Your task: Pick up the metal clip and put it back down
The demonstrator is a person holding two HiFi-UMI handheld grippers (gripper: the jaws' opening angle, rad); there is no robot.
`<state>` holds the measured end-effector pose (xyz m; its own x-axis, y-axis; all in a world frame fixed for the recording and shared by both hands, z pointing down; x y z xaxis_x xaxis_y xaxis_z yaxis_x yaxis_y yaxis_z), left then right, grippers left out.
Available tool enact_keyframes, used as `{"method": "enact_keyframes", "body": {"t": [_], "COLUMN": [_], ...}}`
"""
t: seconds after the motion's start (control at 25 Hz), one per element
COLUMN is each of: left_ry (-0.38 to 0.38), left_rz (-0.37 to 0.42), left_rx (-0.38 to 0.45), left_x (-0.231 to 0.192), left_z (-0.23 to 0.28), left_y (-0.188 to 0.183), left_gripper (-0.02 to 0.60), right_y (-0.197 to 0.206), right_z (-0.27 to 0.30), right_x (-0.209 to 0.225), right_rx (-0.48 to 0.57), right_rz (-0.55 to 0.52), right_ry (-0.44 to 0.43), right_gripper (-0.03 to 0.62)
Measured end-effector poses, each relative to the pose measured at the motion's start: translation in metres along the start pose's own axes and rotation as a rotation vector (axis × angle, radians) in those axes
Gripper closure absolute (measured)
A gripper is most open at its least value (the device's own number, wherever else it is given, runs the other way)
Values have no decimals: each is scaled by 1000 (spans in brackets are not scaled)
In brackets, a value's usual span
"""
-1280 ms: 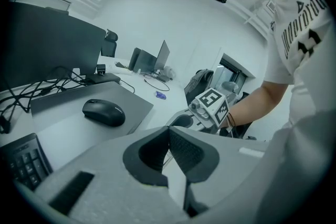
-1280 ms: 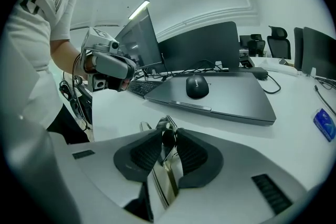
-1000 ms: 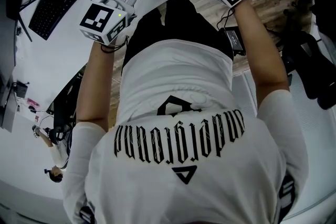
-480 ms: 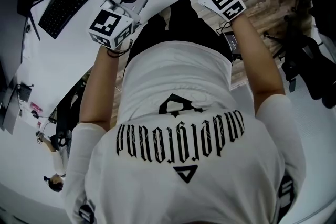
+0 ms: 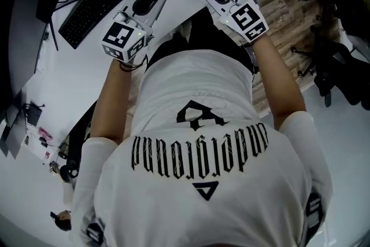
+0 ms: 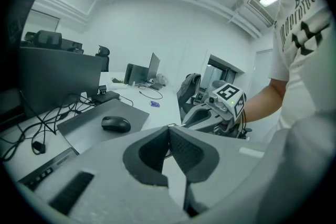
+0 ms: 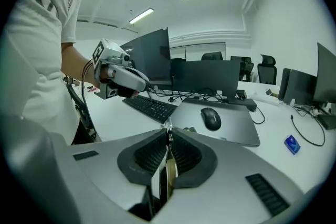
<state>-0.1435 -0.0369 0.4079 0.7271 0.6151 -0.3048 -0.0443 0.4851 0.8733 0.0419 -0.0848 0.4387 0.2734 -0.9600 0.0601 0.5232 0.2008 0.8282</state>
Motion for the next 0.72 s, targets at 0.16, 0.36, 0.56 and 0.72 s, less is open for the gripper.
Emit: {"method": "enact_keyframes", "body": {"t": [0.16, 0.36, 0.56, 0.72], "left_ry": [1, 15, 25, 45], "left_rz": [52, 77, 72, 113], "left_rx": [43, 83, 107, 137], "left_x": [4, 17, 38, 51], "left_z": [-23, -50, -77, -93], "left_y": [-19, -29, -29, -35], "left_gripper": [566, 566, 566, 566], "right_y": [-23, -46, -67, -81], "right_z": [-17, -36, -63, -78], "right_x": [-19, -42, -72, -88], "right_rx": [44, 93, 133, 166], "right_rz": [-17, -27, -29, -55], "right_ry": [57, 120, 168, 219], "right_gripper": [559, 560, 560, 562]}}
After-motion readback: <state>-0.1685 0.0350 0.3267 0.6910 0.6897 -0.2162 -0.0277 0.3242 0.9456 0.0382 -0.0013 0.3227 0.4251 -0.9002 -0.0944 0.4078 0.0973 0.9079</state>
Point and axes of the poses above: the fingertips, and each gripper's own axes: z forward along the fingers, x to its right, y out of its underside, the point moved 7 cm from there along -z, backward along the fingers
